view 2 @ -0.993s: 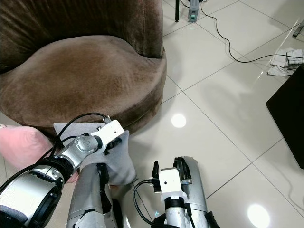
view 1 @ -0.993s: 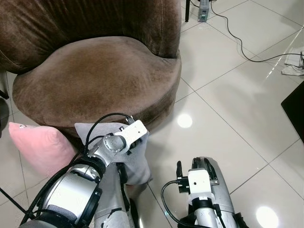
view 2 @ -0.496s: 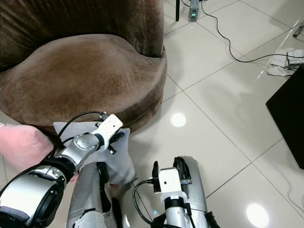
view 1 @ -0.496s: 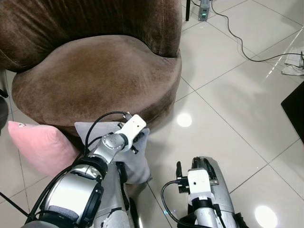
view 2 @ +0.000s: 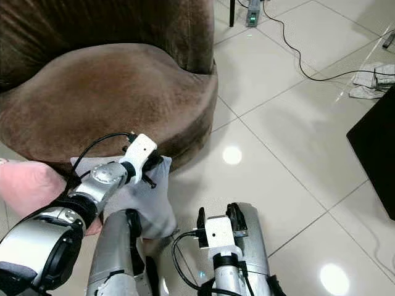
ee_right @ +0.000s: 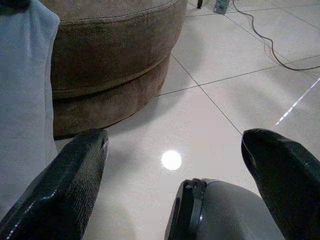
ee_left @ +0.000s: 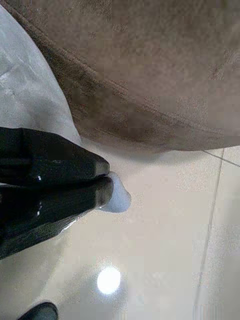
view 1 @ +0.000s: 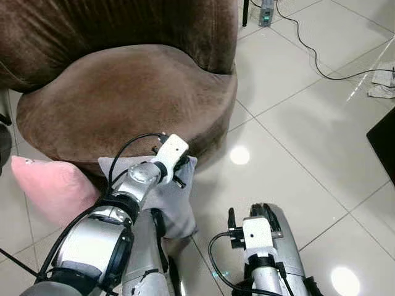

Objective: Move the pillow to the sofa from floor

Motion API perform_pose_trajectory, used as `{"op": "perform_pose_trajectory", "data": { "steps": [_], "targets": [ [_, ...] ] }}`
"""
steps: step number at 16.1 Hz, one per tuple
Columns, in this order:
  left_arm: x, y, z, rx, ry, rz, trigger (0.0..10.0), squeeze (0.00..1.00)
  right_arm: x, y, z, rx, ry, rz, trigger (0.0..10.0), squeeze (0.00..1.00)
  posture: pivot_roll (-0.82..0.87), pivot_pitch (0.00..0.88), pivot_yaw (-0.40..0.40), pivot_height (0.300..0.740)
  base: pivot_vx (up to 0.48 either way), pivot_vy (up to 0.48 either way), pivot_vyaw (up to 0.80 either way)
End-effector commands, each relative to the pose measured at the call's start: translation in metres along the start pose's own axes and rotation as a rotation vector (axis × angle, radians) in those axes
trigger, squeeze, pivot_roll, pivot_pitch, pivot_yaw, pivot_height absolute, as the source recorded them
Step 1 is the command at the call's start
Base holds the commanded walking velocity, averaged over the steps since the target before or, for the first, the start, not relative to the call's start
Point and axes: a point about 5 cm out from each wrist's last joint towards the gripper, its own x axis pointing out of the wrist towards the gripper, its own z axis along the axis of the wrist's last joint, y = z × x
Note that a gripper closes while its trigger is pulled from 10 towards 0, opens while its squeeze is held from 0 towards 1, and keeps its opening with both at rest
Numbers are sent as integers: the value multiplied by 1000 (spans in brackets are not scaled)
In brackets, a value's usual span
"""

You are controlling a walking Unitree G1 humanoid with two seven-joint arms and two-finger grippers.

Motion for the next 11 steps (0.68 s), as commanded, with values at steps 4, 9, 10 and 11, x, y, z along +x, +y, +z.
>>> {"op": "perform_pose_trajectory", "data": {
  "steps": [4,9,10,11],
  "targets": [
    [0,15,54,37,-215,-8,0,0,-5,12,-3,34,27,17,10000,0,-10,181,112,515,0,0,0],
    [-7,28,99,62,-381,-3,0,0,-3,11,-3,33,15,25,10000,0,-4,176,107,515,0,0,0],
    [-7,29,102,70,-390,-5,0,0,8,-8,1,23,5,11,10000,0,0,176,105,515,0,0,0],
    [-8,29,103,76,-391,-4,0,0,17,-25,5,31,-7,5,10000,0,0,176,105,515,0,0,0]
  ]
}}
